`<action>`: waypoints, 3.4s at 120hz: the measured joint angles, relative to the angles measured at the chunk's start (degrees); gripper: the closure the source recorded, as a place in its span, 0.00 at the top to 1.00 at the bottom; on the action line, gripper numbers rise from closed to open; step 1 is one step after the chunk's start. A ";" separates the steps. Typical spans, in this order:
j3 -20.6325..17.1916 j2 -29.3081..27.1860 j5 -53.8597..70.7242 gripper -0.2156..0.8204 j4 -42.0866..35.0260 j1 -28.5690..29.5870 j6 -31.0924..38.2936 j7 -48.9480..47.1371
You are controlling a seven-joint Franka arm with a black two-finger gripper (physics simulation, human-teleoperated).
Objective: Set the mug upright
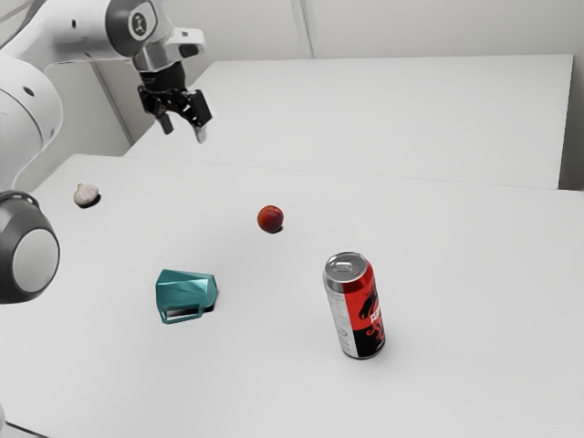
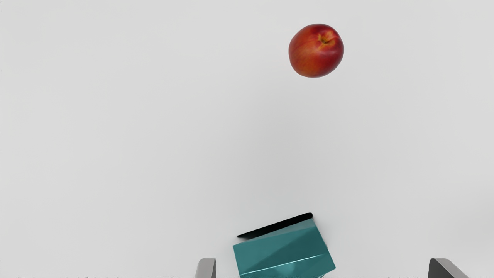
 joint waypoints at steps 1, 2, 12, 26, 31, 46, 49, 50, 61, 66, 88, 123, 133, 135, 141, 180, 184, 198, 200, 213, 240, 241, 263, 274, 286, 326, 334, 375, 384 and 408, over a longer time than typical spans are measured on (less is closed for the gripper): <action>0.00 0.00 0.00 0.79 0.00 0.04 -0.02 0.00; -0.01 -0.01 0.01 0.79 0.00 0.07 -0.05 0.01; -0.12 -0.11 0.04 0.79 0.10 0.25 -0.22 0.06; 0.05 -0.36 0.50 0.79 -0.07 0.22 -1.08 0.16; 0.18 -1.21 1.66 0.79 -0.50 -0.31 -1.62 0.18; 0.24 -7.89 3.54 0.79 -8.01 -1.64 -1.85 -0.25; 0.25 -9.70 3.69 0.79 -10.71 -1.60 -1.52 -0.42; 0.26 -10.38 3.69 0.79 -11.87 -1.61 -1.29 -0.48; 0.52 -16.43 3.28 0.79 -22.35 -1.40 1.72 -1.08; 0.99 -18.94 2.88 0.79 -26.76 -1.53 3.43 -1.34; 4.76 -27.07 0.27 0.79 -40.94 -2.66 9.91 -2.72; 14.89 -36.06 -2.93 0.79 -57.12 -7.09 19.80 -5.39; 15.67 -36.29 -3.72 0.79 -59.28 -7.16 22.06 -6.19; 15.90 -36.30 -3.91 0.79 -59.72 -7.19 22.51 -6.33; 16.47 -36.26 -4.62 0.79 -61.10 -7.19 23.83 -6.75; 17.66 -32.81 -5.92 0.79 -63.98 -7.74 33.06 -7.86; 17.66 -32.32 -5.94 0.79 -63.97 -7.79 34.06 -7.75; 17.67 -29.96 -6.85 0.79 -63.97 -7.93 37.17 -7.30; 17.67 -29.59 -7.24 0.79 -63.97 -7.99 37.56 -7.20; 17.67 -26.98 -10.82 0.79 -63.97 -8.16 39.81 -6.15; 17.67 -23.95 -17.41 0.79 -63.97 -8.18 42.33 -3.43; 17.67 -23.88 -17.55 0.79 -63.97 -8.17 42.39 -3.32; 17.74 -23.71 -19.06 0.79 -64.63 -7.47 43.07 -1.08; 18.18 -23.80 -19.25 0.79 -65.05 -7.29 43.11 0.05; 18.34 -23.62 -19.71 0.79 -65.38 -6.98 43.19 1.16; 18.38 -21.61 -30.06 0.79 -65.55 -6.68 43.06 6.40; 18.37 -21.43 -32.07 0.79 -65.61 -6.58 42.77 7.66; 18.39 -18.53 -43.54 0.79 -66.07 -4.80 40.18 15.15; 18.38 -17.88 -45.70 0.79 -66.02 -4.21 39.23 16.84; 18.39 -16.61 -50.05 0.79 -65.99 -2.84 36.37 21.03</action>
